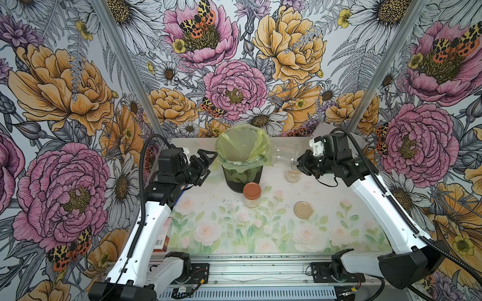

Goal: Empty moldy rice from jars
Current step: Place the jar at the center of the board.

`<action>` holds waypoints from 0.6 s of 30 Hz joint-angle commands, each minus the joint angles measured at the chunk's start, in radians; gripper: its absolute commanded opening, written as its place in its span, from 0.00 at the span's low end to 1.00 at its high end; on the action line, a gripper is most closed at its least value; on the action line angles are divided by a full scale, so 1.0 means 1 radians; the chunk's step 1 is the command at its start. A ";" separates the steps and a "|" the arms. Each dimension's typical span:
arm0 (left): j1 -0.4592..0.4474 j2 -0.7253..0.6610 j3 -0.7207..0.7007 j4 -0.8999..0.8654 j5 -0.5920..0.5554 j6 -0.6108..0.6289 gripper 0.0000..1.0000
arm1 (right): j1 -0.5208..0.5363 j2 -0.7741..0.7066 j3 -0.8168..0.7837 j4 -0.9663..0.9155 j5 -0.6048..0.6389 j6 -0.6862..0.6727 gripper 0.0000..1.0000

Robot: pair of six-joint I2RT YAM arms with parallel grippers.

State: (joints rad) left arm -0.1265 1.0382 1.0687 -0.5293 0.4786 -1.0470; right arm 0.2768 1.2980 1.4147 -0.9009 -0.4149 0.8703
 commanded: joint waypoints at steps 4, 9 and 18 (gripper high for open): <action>-0.030 -0.009 -0.014 -0.012 -0.044 0.044 0.99 | -0.087 -0.024 -0.025 -0.124 0.070 -0.104 0.00; -0.042 -0.013 -0.032 -0.012 -0.041 0.048 0.99 | -0.187 0.000 -0.035 -0.229 0.148 -0.168 0.00; -0.045 -0.015 -0.055 -0.012 -0.031 0.060 0.99 | -0.352 0.057 -0.022 -0.390 0.342 -0.275 0.00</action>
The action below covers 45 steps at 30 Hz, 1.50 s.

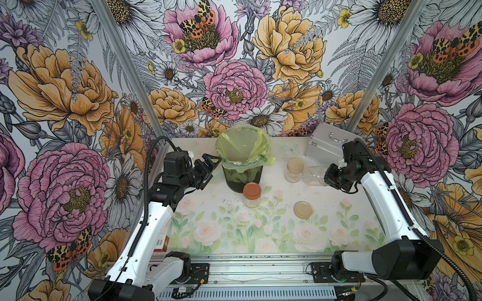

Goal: Empty moldy rice from jars
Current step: Place the jar at the center of the board.

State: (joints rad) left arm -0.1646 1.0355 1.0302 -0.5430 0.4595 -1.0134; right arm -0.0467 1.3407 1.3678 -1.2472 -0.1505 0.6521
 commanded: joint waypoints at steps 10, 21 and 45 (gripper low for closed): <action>-0.008 -0.022 -0.044 0.002 -0.006 0.030 0.99 | -0.055 0.198 0.084 -0.091 0.311 -0.182 0.00; 0.002 -0.037 -0.062 0.001 0.005 0.028 0.99 | -0.051 0.393 0.126 -0.065 0.576 -0.259 0.00; 0.032 -0.019 -0.071 0.000 0.043 0.033 0.99 | -0.044 0.455 0.012 0.097 0.505 -0.288 0.57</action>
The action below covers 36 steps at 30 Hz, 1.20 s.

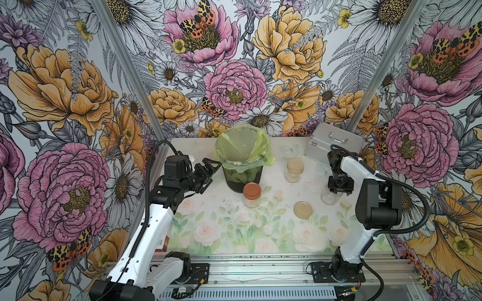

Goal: Empty moldy rice from jars
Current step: Place the jar at the center of the board, then move the jar to the center of the board.

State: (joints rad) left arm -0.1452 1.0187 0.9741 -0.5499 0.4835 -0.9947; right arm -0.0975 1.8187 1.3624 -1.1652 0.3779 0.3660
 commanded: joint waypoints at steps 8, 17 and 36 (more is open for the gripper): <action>0.010 -0.018 -0.025 0.008 0.014 0.006 0.99 | 0.007 -0.112 0.076 -0.099 -0.048 -0.018 0.72; 0.004 -0.031 -0.035 0.008 0.012 0.004 0.99 | 0.058 -0.234 0.175 -0.241 -0.122 -0.037 0.85; 0.039 -0.133 -0.099 -0.093 0.013 0.121 0.99 | 0.645 -0.388 0.136 -0.017 -0.288 0.255 1.00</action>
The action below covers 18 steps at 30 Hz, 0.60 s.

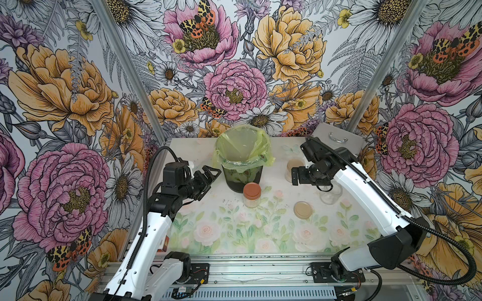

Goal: Empty moldy rice from jars
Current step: Move the jar to the center of the board.

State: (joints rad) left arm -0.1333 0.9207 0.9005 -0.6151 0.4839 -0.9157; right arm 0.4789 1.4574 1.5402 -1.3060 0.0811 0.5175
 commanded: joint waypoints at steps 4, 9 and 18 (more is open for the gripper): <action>0.084 -0.082 -0.047 -0.063 0.036 0.058 0.99 | 0.195 -0.010 -0.093 0.232 0.053 0.192 0.99; 0.111 -0.116 -0.045 -0.118 0.031 0.075 0.99 | 0.329 0.088 -0.064 0.273 0.136 0.258 1.00; 0.174 -0.168 -0.001 -0.237 0.061 0.119 0.98 | 0.434 0.269 0.045 0.361 0.120 0.301 0.99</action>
State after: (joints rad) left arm 0.0174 0.7788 0.8669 -0.7937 0.5072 -0.8371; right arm 0.8986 1.7027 1.5261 -1.0035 0.1829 0.7837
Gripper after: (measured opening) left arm 0.986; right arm 0.995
